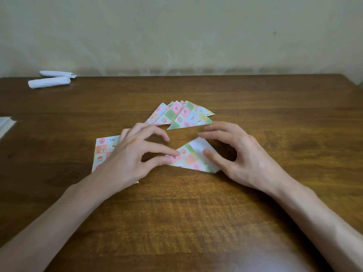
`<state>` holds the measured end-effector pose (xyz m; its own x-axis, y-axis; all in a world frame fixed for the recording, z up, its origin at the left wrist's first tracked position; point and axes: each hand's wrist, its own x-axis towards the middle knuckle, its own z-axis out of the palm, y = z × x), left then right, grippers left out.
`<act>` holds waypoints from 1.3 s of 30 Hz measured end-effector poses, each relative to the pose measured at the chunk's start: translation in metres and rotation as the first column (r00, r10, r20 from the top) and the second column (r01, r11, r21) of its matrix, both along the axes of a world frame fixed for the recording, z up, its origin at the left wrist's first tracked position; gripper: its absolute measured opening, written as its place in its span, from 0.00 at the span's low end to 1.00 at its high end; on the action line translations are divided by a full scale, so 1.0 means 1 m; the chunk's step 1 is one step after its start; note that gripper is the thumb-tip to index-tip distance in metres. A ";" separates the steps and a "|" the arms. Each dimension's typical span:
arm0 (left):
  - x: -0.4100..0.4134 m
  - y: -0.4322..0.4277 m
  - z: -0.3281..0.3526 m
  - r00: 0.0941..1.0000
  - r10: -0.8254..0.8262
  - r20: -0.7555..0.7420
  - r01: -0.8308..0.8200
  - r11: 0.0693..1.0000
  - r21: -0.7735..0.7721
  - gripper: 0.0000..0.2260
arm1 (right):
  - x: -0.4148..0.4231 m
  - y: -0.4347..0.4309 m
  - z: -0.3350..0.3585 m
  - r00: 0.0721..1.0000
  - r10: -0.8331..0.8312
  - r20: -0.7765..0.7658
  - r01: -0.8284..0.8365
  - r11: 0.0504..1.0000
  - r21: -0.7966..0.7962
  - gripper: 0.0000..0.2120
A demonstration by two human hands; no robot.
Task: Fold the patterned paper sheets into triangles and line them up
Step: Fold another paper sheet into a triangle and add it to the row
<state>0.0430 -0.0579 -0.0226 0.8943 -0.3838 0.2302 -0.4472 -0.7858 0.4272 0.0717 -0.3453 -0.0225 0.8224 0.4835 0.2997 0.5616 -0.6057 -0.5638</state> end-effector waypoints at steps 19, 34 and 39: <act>-0.022 -0.019 -0.001 0.995 0.079 0.069 -0.091 0.978 0.189 0.25 | -0.005 0.010 -0.009 0.995 0.100 0.014 -0.098 0.991 -0.094 0.19; -0.017 -0.014 0.002 0.999 0.039 0.037 -0.041 0.998 0.053 0.15 | -0.013 0.019 -0.003 0.990 0.138 -0.040 -0.140 0.988 -0.063 0.17; -0.020 -0.009 0.004 0.999 -0.033 -0.014 0.033 0.999 0.010 0.18 | -0.012 0.022 -0.005 0.991 0.134 -0.026 -0.134 0.991 -0.008 0.16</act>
<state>0.0235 -0.0671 -0.0184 0.8840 -0.4156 0.2140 -0.4674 -0.7752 0.4250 0.0601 -0.3237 -0.0275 0.7571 0.5928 0.2746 0.6239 -0.5312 -0.5733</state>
